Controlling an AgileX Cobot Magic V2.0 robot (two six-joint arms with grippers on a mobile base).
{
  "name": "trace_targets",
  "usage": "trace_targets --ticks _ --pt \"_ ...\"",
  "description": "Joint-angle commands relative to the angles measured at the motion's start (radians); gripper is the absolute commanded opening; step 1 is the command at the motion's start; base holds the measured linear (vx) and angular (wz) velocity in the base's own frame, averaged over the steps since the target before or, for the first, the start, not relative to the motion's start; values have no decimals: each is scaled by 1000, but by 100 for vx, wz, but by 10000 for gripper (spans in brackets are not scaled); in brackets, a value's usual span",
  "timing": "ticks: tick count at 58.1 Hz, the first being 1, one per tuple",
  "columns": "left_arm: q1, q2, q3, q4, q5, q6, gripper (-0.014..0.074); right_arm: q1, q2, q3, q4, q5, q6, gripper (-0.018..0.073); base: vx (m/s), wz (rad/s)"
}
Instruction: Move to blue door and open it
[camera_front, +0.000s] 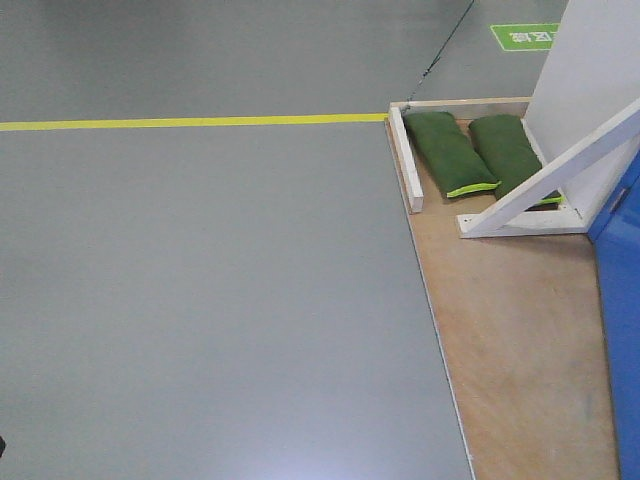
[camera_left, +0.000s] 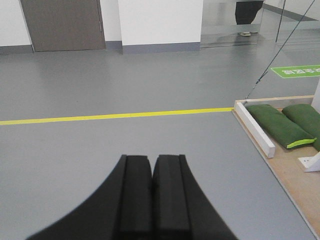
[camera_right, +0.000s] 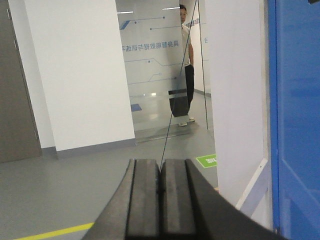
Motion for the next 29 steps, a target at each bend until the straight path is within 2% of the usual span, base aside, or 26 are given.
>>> trace_targets --ticks 1,15,29 --pt "-6 -11 -26 -6 -77 -1 73 -3 91 -141 -10 -93 -3 12 0 0" --pt "-6 -11 -26 -6 -77 -1 73 -3 289 -402 -9 -171 -3 12 0 0" --pt "-6 -11 -26 -6 -77 -1 73 -43 391 -546 -4 -281 -3 12 0 0"
